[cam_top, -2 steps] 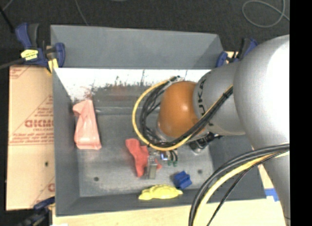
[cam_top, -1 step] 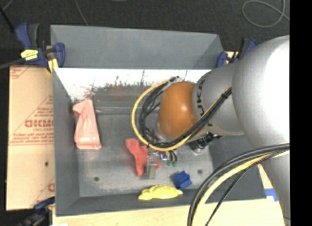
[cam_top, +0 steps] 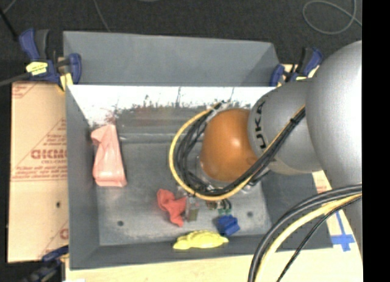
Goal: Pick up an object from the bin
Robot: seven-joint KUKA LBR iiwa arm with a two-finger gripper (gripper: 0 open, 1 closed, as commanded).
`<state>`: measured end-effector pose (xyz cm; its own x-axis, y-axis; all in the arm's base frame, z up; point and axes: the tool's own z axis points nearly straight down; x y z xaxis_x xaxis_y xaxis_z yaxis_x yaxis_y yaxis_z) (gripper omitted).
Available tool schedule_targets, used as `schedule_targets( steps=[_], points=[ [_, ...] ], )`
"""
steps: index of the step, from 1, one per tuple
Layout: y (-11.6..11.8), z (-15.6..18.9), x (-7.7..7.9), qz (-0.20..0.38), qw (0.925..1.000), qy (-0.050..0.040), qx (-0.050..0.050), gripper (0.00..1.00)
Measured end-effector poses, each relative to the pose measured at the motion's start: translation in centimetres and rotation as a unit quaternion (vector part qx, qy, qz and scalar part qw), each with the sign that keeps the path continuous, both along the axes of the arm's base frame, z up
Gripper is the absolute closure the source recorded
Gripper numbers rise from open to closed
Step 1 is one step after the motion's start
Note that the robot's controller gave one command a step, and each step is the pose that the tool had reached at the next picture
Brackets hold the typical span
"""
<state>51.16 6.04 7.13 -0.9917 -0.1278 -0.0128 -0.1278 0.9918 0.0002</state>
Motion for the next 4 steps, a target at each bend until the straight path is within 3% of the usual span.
schedule_targets(
  steps=[1, 3, 4],
  points=[
    [0.0, 0.0, 0.0, 0.0, 1.0, 0.0, 0.0, 1.0],
    [-0.2, 4.6, 0.5, 0.004, 1.0, -0.0008, 0.0, 1.0],
    [-0.3, 15.9, 0.7, 0.003, 1.0, -0.0015, 0.0, 1.0]
  ],
)
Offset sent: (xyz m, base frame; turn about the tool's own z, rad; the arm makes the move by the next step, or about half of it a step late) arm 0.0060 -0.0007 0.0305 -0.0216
